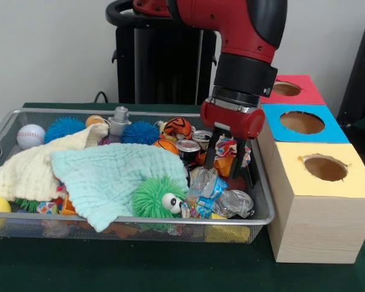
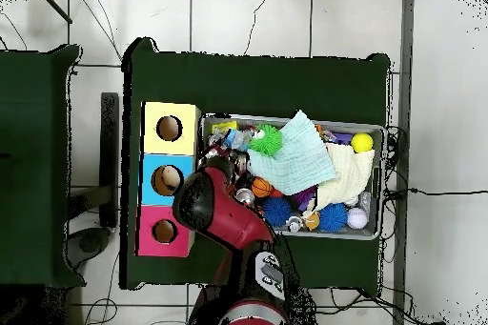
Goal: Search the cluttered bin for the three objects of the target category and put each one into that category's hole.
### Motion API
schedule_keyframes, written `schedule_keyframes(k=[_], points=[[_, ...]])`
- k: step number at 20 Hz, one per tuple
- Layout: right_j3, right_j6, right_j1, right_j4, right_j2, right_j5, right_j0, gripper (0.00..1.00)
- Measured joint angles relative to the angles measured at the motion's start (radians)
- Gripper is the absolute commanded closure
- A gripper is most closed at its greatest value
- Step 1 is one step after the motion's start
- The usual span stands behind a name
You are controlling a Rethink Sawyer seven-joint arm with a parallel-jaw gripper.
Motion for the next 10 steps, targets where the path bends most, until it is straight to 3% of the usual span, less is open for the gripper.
schedule_keyframes(k=[10], points=[[0.0,0.001,0.003,-0.008,0.016,-0.042,-0.042,0.0]])
